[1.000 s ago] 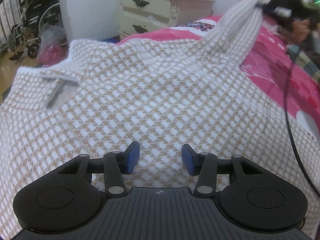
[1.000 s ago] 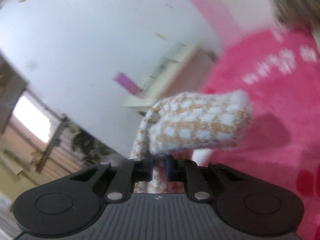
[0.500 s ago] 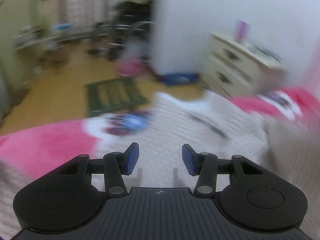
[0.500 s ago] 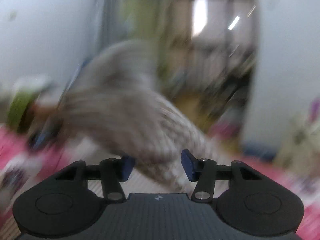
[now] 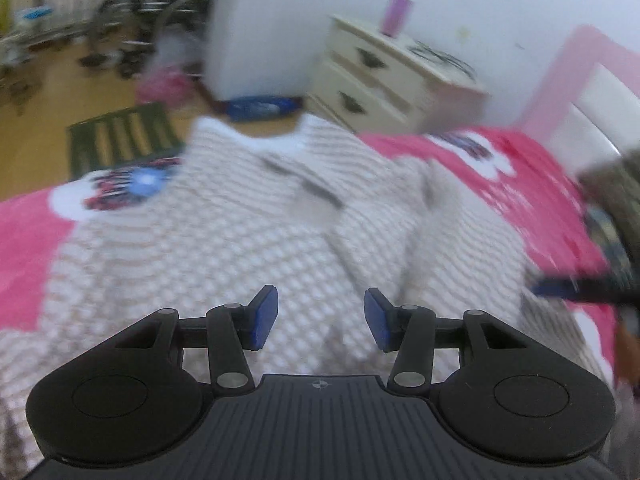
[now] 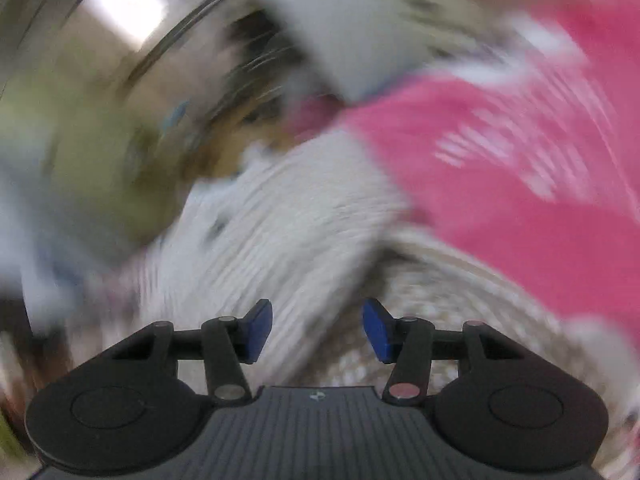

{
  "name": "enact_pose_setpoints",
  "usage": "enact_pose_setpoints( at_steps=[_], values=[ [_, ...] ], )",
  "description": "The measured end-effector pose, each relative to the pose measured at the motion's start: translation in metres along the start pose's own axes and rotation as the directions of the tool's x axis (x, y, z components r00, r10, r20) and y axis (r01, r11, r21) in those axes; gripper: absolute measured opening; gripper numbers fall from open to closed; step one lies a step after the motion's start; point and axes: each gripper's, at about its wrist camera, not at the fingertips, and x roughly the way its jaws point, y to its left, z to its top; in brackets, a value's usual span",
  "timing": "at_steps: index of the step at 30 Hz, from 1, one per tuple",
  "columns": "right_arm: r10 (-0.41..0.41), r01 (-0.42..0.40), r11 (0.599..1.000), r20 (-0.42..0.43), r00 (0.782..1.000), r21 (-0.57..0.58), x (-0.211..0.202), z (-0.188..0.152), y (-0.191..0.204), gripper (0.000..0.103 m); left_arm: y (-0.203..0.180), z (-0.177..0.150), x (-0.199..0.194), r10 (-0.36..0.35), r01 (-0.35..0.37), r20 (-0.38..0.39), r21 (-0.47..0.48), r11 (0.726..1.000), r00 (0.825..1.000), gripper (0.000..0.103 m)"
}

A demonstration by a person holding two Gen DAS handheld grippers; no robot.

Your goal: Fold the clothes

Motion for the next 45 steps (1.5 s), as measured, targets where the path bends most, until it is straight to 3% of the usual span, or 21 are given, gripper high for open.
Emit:
enact_pose_setpoints(
  at_steps=[2,4,5,6,8,10,12,16,20,24,29,31,32,33,34,38,41,45],
  values=[
    [0.058,-0.058,0.984,0.002,0.998,0.17,0.011,0.008,-0.028,0.052,-0.008,-0.002,0.007,-0.026,0.027,-0.027,0.031,0.999,0.999,0.052],
    [0.074,-0.069,0.973,-0.015,0.997,0.218,0.026,0.011,-0.04,0.046,-0.012,-0.004,0.015,-0.03,0.032,-0.056,0.041,0.999,0.998,0.052],
    [0.09,-0.084,0.969,-0.019,0.996,0.232,0.032,0.01,-0.04,0.037,-0.014,-0.005,0.02,-0.031,0.035,-0.07,0.046,0.998,0.997,0.052],
    [0.131,-0.122,0.966,-0.022,0.991,0.226,0.037,0.011,-0.037,0.018,-0.016,-0.007,0.024,-0.033,0.038,-0.084,0.051,0.998,0.996,0.052],
    [0.203,-0.201,0.96,0.008,0.979,0.194,0.033,0.012,-0.032,0.006,-0.02,-0.009,0.027,-0.04,0.045,-0.104,0.052,0.998,0.994,0.052],
    [0.267,-0.273,0.951,0.057,0.962,0.149,0.022,0.015,-0.028,0.005,-0.021,-0.01,0.024,-0.063,0.067,-0.107,0.038,0.997,0.992,0.052],
    [0.271,-0.282,0.946,0.09,0.958,0.158,0.009,0.014,-0.04,0.005,-0.019,-0.007,0.02,-0.098,0.099,-0.095,0.005,0.995,0.991,0.052],
    [0.098,-0.115,0.962,0.079,0.992,0.246,0.011,0.003,-0.087,0.005,-0.018,0.001,0.02,-0.131,0.126,-0.073,-0.06,0.99,0.989,0.053],
    [0.063,-0.077,0.975,0.073,0.995,0.208,0.023,-0.003,-0.093,0.005,-0.023,0.002,0.037,-0.13,0.122,-0.102,-0.084,0.989,0.986,0.053],
    [0.17,-0.183,0.953,0.072,0.983,0.241,0.019,-0.005,-0.087,0.009,-0.029,-0.006,0.063,-0.173,0.152,-0.182,-0.119,0.981,0.968,0.053],
    [0.135,-0.141,0.968,0.04,0.99,0.21,0.024,-0.004,-0.087,0.007,-0.032,-0.016,0.088,-0.256,0.203,-0.206,-0.246,0.948,0.945,0.052],
    [0.136,-0.141,0.962,0.035,0.99,0.232,0.024,-0.005,-0.093,0.007,-0.032,-0.017,0.09,-0.279,0.21,-0.208,-0.3,0.93,0.937,0.04],
    [0.139,-0.143,0.96,0.034,0.99,0.239,0.025,-0.006,-0.095,0.007,-0.031,-0.017,0.092,-0.307,0.224,-0.218,-0.336,0.915,0.926,0.025],
    [0.14,-0.144,0.96,0.032,0.99,0.239,0.025,-0.005,-0.095,0.007,-0.029,-0.018,0.094,-0.341,0.238,-0.225,-0.387,0.891,0.913,0.02],
    [0.142,-0.145,0.96,0.03,0.989,0.238,0.026,-0.004,-0.094,0.007,-0.028,-0.019,0.096,-0.373,0.248,-0.228,-0.437,0.865,0.899,0.02],
    [0.156,-0.157,0.952,0.025,0.987,0.261,0.027,-0.003,-0.096,0.007,-0.021,-0.023,0.098,-0.404,0.246,-0.214,-0.521,0.818,0.889,0.021],
    [0.168,-0.169,0.942,0.026,0.985,0.291,0.026,-0.005,-0.1,0.007,-0.014,-0.024,0.096,-0.451,0.278,-0.203,-0.552,0.786,0.869,0.034],
    [0.179,-0.179,0.935,0.027,0.983,0.305,0.029,-0.007,-0.1,0.007,-0.005,-0.018,0.077,-0.429,0.313,-0.14,-0.492,0.812,0.893,0.041]
  ],
)
